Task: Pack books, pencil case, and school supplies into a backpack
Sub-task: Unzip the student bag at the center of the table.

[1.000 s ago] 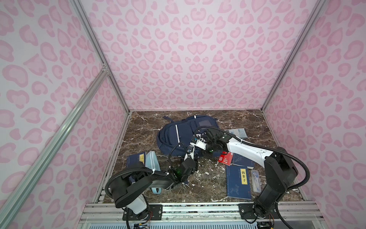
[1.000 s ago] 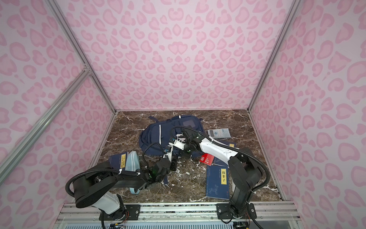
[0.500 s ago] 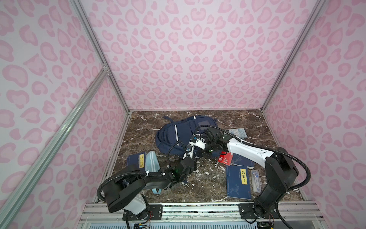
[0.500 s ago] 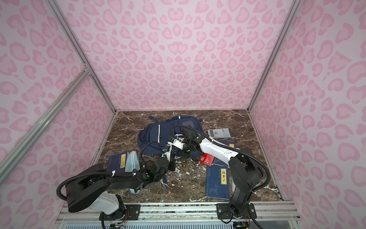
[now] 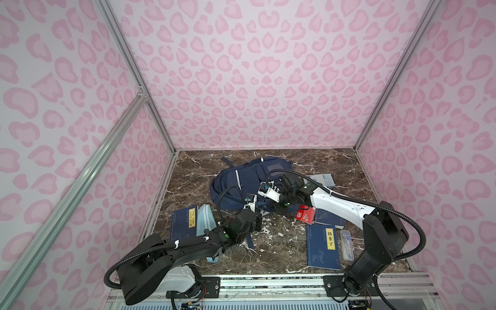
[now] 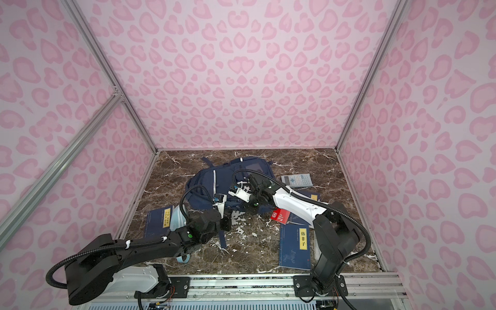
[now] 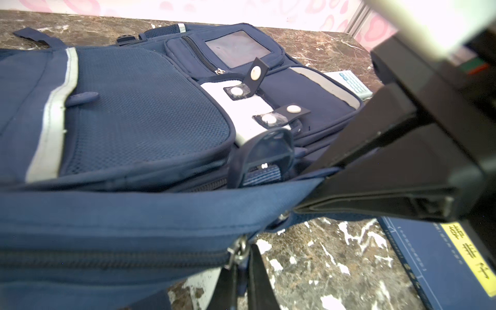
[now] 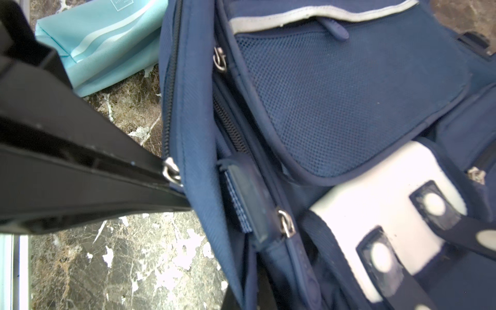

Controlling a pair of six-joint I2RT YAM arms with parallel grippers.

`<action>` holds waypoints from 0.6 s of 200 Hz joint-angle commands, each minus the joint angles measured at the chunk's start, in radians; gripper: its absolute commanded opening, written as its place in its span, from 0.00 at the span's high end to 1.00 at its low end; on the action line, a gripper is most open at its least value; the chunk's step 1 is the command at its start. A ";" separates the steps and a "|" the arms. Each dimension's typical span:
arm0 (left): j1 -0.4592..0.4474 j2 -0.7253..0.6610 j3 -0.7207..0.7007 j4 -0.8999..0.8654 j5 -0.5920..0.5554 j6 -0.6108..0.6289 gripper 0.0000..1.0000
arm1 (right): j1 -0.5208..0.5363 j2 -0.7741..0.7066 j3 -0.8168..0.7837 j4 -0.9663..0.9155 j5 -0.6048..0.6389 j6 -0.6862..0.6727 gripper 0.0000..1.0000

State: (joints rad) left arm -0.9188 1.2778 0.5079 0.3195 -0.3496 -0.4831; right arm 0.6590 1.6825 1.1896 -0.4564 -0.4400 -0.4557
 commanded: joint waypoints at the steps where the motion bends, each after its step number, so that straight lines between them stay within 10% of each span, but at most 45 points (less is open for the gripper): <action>1: 0.039 -0.057 0.001 -0.091 -0.007 -0.029 0.96 | -0.009 -0.006 -0.016 -0.015 0.116 0.012 1.00; 71: 0.155 -0.166 -0.011 -0.290 0.263 -0.060 0.96 | -0.031 -0.049 -0.108 0.119 0.268 -0.031 1.00; 120: 0.163 -0.142 -0.012 -0.235 0.405 -0.100 0.96 | 0.092 -0.214 -0.346 0.447 0.285 -0.116 0.35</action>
State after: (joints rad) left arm -0.7544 1.1336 0.4942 0.0593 -0.0017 -0.5503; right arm 0.6891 1.5307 0.9386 -0.2295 -0.2077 -0.5007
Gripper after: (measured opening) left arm 0.084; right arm 0.579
